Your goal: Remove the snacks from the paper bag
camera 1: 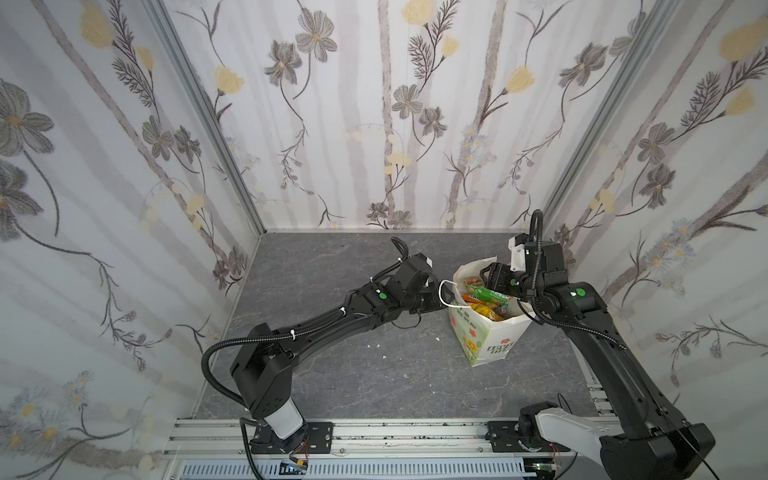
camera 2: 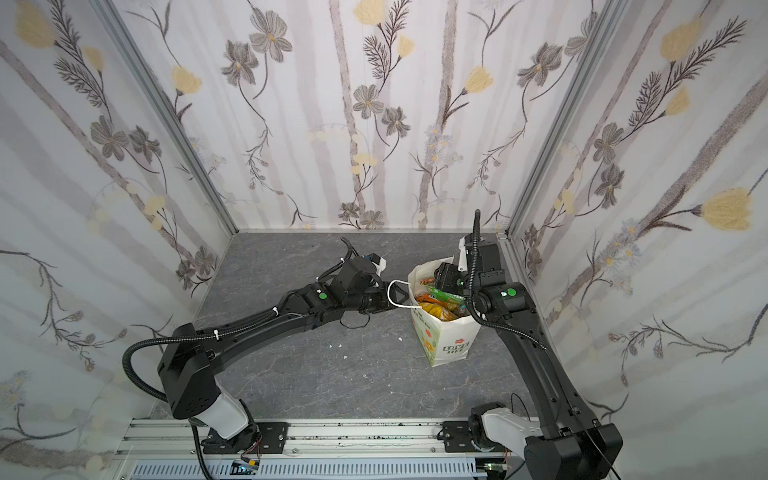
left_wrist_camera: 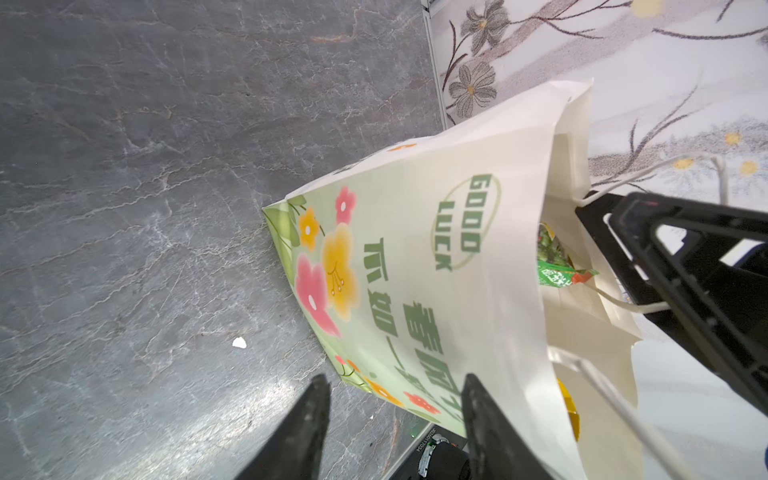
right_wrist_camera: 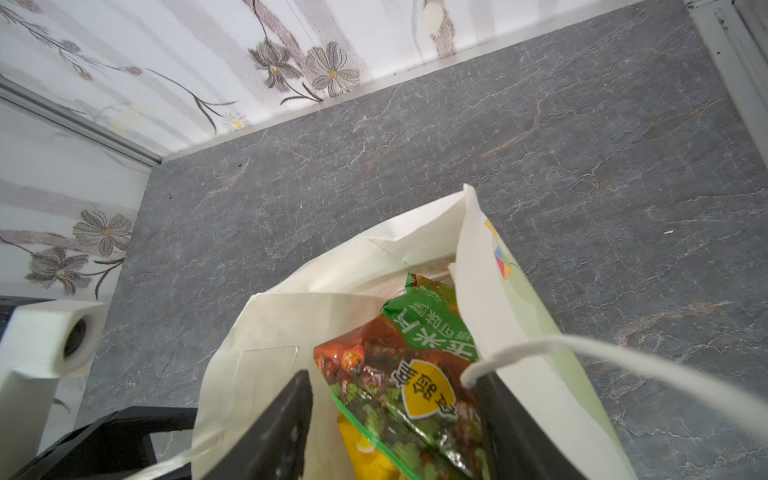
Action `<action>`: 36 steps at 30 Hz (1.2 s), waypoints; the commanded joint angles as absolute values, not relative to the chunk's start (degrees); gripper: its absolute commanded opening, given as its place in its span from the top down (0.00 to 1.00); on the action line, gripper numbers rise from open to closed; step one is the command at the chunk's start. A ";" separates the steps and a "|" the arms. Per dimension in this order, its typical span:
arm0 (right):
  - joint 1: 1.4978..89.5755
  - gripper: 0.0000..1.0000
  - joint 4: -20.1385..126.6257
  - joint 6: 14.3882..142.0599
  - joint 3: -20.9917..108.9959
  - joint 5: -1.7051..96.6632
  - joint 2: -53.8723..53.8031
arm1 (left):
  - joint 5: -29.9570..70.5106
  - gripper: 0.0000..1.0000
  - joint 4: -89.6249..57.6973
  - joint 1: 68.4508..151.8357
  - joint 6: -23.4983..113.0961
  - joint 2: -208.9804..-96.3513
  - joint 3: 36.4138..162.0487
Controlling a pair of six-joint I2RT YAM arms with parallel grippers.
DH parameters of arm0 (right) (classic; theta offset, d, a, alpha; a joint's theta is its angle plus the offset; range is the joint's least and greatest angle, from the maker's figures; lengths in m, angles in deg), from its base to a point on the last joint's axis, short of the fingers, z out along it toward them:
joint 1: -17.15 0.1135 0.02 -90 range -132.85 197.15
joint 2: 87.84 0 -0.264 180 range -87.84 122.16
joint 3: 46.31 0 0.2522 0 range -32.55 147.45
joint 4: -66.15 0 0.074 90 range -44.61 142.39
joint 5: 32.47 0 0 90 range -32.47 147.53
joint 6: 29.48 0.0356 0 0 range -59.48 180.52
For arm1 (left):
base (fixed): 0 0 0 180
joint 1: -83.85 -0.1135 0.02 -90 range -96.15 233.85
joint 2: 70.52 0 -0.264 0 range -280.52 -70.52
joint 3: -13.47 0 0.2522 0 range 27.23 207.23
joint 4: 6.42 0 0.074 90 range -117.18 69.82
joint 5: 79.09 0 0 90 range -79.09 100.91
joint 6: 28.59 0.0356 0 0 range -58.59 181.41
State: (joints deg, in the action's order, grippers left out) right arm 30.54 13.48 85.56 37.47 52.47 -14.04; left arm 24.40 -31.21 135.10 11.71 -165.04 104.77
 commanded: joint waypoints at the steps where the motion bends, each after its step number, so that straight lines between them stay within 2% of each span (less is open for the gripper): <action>1: 28.89 0.31 12.97 86.14 37.85 51.05 -15.70 | 24.79 0.62 -27.07 133.89 11.98 -166.64 106.39; 3: 27.44 0.25 12.75 86.27 37.33 49.67 -16.91 | 25.95 0.66 -27.04 133.13 12.85 -168.44 108.21; 6: 25.27 0.04 12.59 85.14 36.38 46.78 -18.18 | 27.71 0.64 -27.73 132.18 13.65 -171.23 112.54; 7: 24.55 0.01 12.17 84.25 36.36 45.23 -18.25 | 28.09 0.62 -28.44 132.07 14.04 -172.06 114.04; 14: 22.89 0.00 8.57 82.15 38.33 40.75 -20.52 | 19.24 0.51 -35.20 131.85 16.25 -168.51 114.55; 28: 20.38 0.00 2.16 80.13 47.44 56.59 -20.60 | 10.37 0.23 -41.70 131.75 21.41 -156.65 110.91; 36: 19.50 0.00 -0.80 78.71 55.58 64.78 -20.56 | 10.37 0.10 -38.47 131.77 29.56 -147.17 104.40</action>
